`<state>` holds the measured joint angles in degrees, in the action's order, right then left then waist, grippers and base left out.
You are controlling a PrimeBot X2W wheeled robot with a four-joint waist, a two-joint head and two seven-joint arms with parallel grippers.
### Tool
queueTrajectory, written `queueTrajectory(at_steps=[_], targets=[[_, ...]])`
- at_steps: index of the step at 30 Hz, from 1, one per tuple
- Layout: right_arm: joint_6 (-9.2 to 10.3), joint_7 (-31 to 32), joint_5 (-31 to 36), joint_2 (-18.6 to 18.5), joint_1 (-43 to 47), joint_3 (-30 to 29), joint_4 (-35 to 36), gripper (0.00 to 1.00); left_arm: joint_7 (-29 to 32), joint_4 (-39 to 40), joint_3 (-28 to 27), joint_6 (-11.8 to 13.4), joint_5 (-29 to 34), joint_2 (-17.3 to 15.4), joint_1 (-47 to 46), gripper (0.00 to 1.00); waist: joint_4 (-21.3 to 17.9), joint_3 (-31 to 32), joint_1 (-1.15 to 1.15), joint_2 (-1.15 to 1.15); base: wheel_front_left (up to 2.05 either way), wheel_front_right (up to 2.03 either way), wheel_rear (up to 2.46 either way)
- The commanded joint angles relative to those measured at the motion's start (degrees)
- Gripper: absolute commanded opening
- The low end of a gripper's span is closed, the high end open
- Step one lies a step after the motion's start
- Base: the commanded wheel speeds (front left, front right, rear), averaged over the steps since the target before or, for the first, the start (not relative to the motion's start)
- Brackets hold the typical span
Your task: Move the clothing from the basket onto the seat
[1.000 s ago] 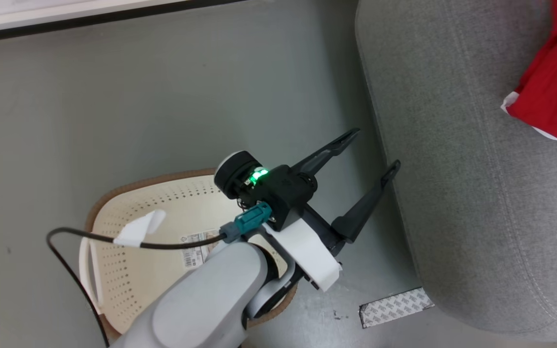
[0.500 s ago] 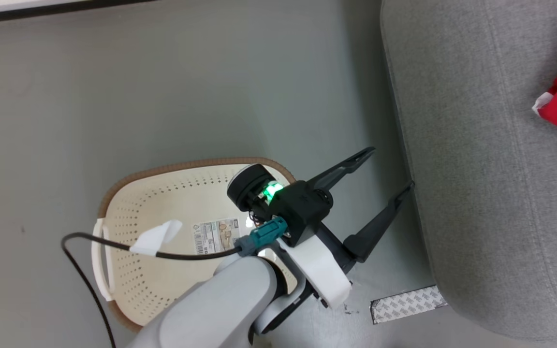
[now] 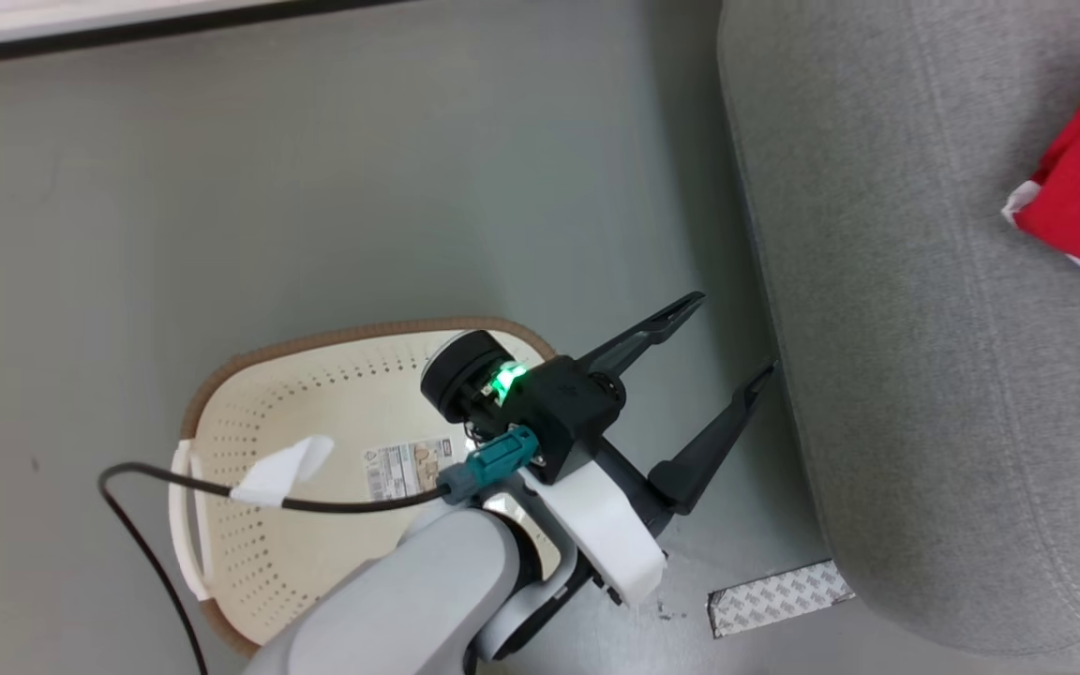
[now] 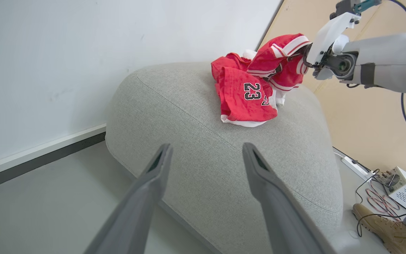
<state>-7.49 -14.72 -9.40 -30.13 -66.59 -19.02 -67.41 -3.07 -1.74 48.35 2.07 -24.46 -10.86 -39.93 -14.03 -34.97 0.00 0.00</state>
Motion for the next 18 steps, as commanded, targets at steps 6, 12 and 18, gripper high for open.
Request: queueTrajectory(at_steps=[6,12,18], targets=[[0.0,-0.5,2.5,1.6,2.7,2.7,-1.2,1.0,-1.1,-0.2,-0.6,0.6,-1.7,-0.2,2.2,1.0,-1.7,4.0,0.0,0.0,0.0,0.0,0.0],[0.0,-0.5,1.8,3.5,7.5,6.7,-0.2,1.0,-3.1,-0.6,-1.5,1.3,-3.2,0.3,3.5,1.0,-2.5,7.1,0.0,0.0,0.0,0.0,0.0],[0.0,-0.5,-0.4,6.2,15.3,11.0,5.2,1.0,-4.6,-1.1,-2.7,1.9,-4.4,-0.1,5.2,1.0,-3.5,9.8,0.0,0.0,0.0,0.0,0.0]])
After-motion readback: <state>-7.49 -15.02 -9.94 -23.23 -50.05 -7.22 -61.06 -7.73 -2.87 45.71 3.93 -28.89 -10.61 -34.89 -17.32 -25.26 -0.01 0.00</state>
